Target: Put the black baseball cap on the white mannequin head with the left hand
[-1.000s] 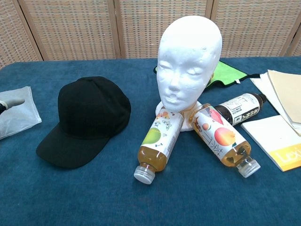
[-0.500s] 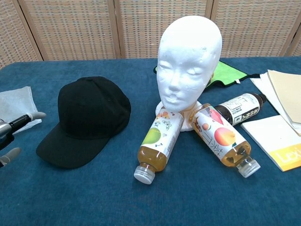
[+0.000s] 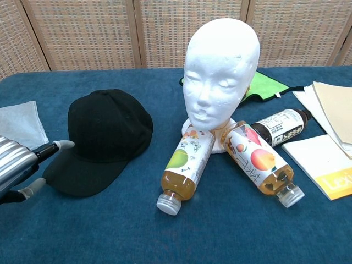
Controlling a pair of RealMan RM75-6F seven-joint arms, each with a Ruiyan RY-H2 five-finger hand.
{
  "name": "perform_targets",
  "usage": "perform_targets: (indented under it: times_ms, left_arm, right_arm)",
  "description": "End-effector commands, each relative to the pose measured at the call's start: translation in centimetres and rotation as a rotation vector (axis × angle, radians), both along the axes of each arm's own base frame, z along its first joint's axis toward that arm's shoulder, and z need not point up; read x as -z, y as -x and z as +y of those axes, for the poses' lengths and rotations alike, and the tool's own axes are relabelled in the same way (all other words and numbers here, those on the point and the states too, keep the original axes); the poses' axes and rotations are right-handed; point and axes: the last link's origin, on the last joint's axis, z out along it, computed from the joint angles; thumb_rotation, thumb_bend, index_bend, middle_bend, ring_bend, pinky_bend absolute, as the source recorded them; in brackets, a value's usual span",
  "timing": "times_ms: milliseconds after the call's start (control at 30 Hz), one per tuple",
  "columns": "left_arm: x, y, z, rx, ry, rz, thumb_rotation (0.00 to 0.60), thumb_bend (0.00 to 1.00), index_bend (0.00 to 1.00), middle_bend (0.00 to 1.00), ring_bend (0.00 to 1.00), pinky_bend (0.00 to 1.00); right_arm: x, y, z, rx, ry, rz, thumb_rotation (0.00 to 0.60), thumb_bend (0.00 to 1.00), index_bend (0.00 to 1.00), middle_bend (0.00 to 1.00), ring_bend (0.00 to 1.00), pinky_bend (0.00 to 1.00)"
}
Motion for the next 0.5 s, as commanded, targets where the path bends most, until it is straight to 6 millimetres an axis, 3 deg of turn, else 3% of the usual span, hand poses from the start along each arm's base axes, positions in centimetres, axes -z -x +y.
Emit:
perform_targets:
  times_ms: [33, 500]
  left_arm:
    - [0.23, -0.04, -0.23, 0.002, 0.005, -0.007, 0.6, 0.43, 0.14, 0.92, 0.87, 0.79]
    - [0.36, 0.44, -1.02, 0.006, 0.017, -0.004, 0.6, 0.45, 0.11, 0.92, 0.87, 0.79]
  right_arm:
    - [-0.06, 0.01, 0.0, 0.0, 0.002, -0.002, 0.6, 0.04, 0.09, 0.0, 0.0, 0.0]
    - [-0.19, -0.08, 0.03, -0.005, 0.005, -0.015, 0.6, 0.04, 0.09, 0.0, 0.0, 0.0]
